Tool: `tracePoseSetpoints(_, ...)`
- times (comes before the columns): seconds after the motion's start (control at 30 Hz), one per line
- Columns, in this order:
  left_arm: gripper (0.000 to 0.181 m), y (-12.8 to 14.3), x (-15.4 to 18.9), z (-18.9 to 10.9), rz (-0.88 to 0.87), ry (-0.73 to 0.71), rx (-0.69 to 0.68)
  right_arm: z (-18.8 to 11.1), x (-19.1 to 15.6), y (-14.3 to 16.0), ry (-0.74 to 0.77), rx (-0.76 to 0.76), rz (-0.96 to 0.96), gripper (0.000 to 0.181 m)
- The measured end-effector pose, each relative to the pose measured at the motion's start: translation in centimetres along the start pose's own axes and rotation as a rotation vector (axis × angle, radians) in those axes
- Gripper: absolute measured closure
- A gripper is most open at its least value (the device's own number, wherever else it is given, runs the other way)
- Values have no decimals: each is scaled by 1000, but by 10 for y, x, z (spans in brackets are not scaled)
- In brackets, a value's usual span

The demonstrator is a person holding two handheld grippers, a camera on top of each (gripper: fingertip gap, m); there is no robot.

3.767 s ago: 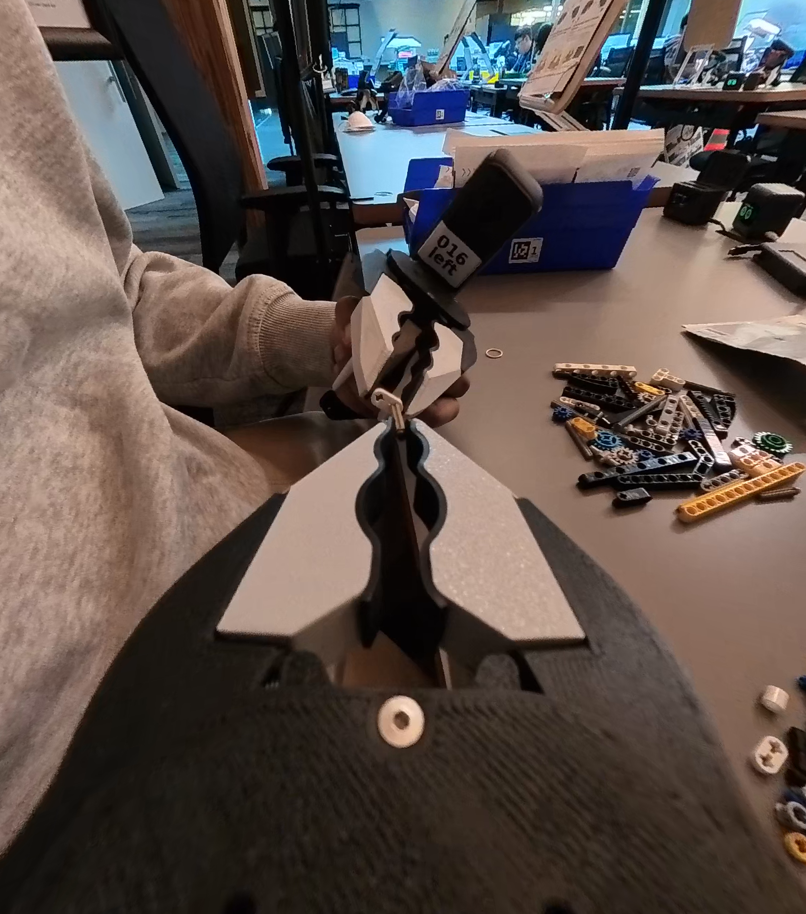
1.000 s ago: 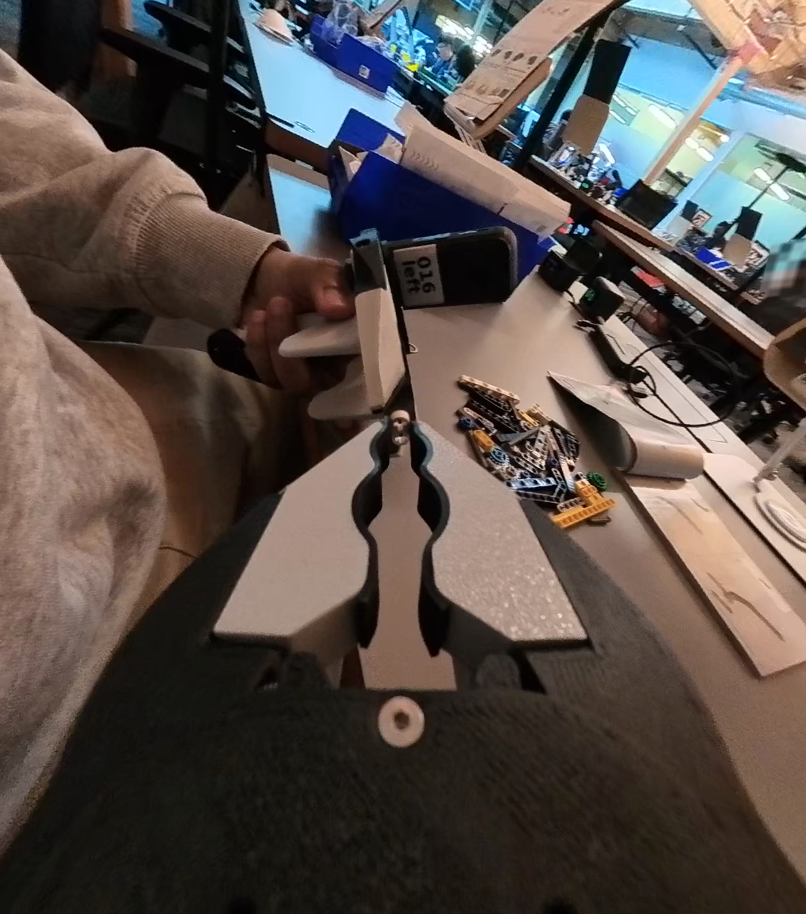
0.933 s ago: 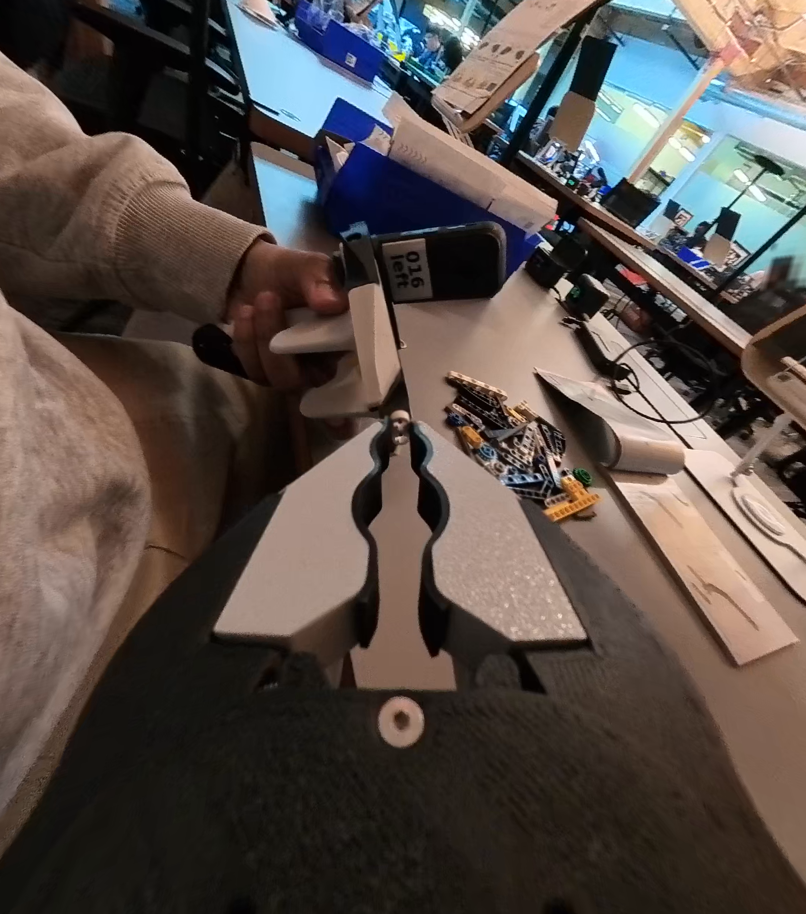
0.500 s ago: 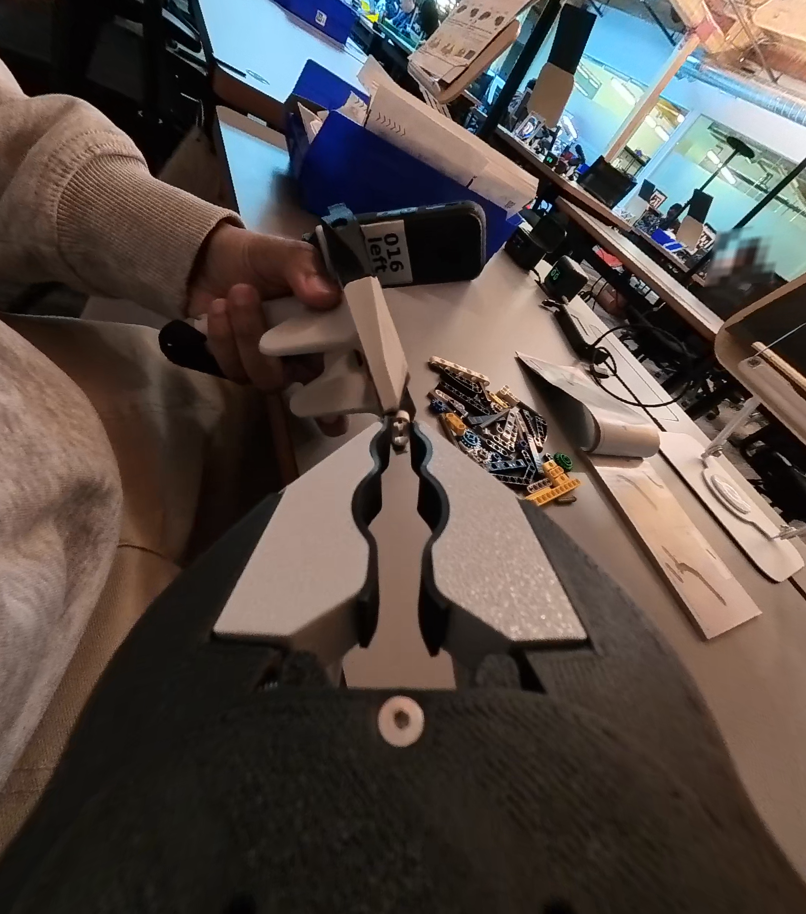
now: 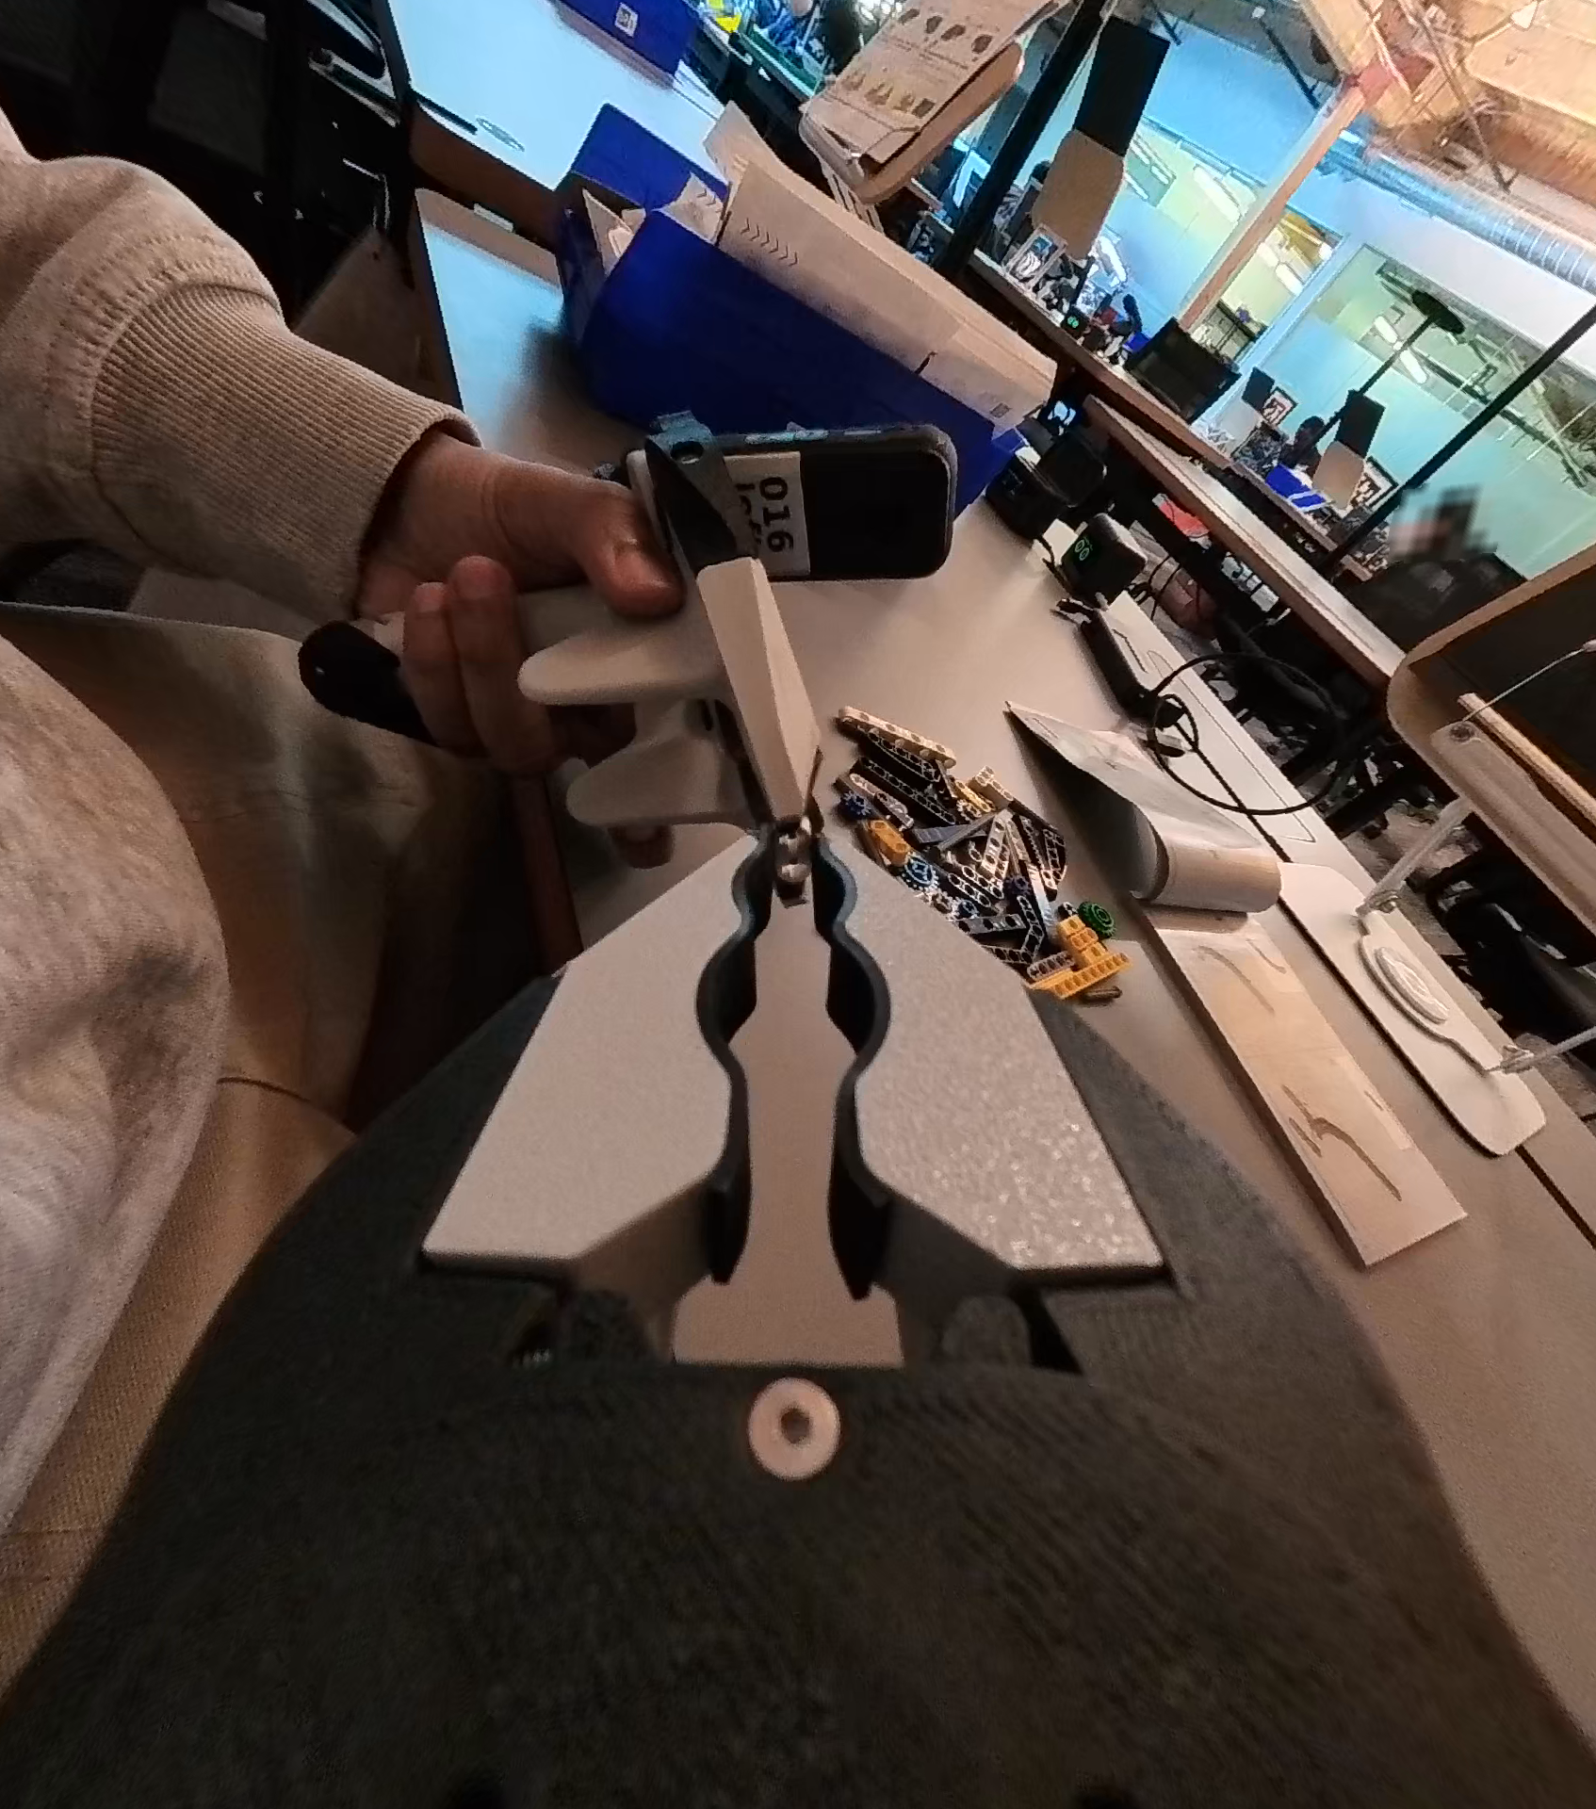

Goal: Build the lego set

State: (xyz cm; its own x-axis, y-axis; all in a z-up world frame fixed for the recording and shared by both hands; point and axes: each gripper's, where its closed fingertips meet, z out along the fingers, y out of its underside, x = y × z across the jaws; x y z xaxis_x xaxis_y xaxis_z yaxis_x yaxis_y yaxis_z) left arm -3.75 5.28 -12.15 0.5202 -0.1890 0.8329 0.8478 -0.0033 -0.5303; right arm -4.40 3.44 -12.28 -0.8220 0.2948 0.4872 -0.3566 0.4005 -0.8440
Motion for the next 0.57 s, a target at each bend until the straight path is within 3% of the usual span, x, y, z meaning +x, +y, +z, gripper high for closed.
tracePoseSetpoints(0.4,169,-1,4,0,-15,34,-7,-2,0,-5,2,45,22,175)
tracePoseSetpoints(0.57,169,-34,13,-23,66,29,160,-2,14,3,32,69,185,161)
